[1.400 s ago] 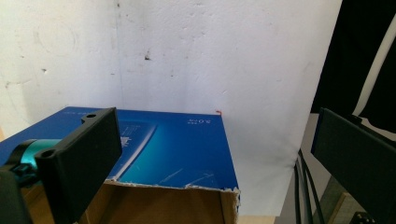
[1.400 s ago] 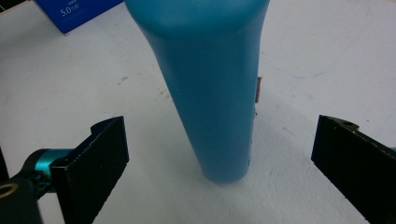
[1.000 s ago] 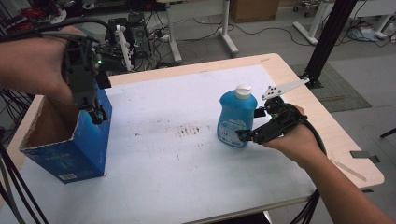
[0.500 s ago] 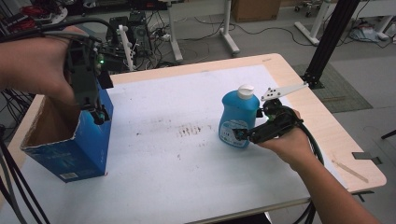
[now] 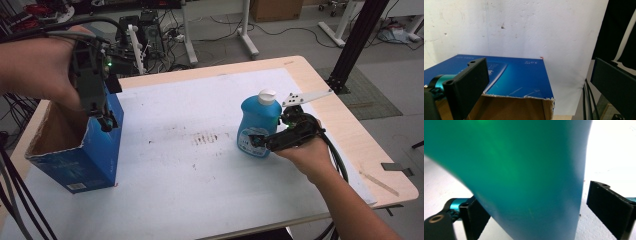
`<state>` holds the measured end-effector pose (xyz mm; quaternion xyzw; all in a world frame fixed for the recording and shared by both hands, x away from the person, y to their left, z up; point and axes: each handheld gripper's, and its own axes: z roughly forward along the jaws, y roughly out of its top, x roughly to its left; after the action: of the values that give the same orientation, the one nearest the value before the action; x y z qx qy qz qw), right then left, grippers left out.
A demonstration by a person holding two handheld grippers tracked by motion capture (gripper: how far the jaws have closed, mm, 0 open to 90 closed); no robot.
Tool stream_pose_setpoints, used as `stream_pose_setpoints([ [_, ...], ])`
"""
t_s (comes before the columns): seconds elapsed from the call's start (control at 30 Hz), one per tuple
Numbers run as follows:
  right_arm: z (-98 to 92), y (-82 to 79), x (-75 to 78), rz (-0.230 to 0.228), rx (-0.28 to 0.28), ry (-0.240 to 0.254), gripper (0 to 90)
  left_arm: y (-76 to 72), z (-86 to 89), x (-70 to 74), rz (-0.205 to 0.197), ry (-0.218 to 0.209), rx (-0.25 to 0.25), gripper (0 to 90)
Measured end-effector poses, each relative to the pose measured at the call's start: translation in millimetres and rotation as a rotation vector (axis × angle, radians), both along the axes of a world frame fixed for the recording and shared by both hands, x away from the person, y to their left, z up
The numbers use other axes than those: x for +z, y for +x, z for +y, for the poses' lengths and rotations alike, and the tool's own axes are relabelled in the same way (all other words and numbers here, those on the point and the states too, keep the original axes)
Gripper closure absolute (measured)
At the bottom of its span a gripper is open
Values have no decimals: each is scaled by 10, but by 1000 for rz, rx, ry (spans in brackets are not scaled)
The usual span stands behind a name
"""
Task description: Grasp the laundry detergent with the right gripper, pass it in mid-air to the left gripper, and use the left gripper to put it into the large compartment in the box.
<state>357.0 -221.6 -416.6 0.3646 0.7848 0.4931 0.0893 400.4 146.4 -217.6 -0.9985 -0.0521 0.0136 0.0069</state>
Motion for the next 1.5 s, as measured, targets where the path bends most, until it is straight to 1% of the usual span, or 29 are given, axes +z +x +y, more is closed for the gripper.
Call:
stream_pose_setpoints([
  [0.03,-5,-8,3,-13,4,12,131,-2,-2,-2,0,-1,2,17],
  [0.23,0,-12,0,-13,6,9,144,6,-10,-2,2,0,-3,17],
  [0.27,-5,-14,0,-20,9,11,164,7,-12,-3,2,1,-3,17],
  [0.43,5,-17,-9,-26,11,8,166,13,-21,-16,1,-2,-2,17],
  [0.53,11,-23,-8,-26,8,8,176,16,-29,-8,4,4,-6,17],
  [0.63,3,-21,-7,-37,9,6,180,16,-26,-7,2,-4,-3,17],
  [0.67,4,-21,-9,-37,8,3,181,16,-26,-5,4,0,-1,17],
  [0.73,11,-29,-12,-41,12,0,224,19,-25,-8,2,2,-3,17],
  [0.9,18,-30,-22,-55,3,4,227,18,-23,-11,2,2,-5,17],
  [1.03,10,-32,-25,-58,2,6,257,13,-16,-13,2,-1,-1,17],
  [1.1,11,-33,-29,-63,2,7,275,18,-11,-9,4,7,-4,17],
  [1.2,14,-31,-29,-68,2,8,282,17,-4,-12,2,7,0,17],
  [1.3,15,-32,-32,-69,6,3,317,16,-8,-14,2,4,-3,17],
  [1.4,15,-32,-29,-79,4,5,331,16,-14,-11,4,5,-2,17],
  [1.5,20,-35,-28,-79,1,5,341,19,-13,-12,4,6,-2,17],
])
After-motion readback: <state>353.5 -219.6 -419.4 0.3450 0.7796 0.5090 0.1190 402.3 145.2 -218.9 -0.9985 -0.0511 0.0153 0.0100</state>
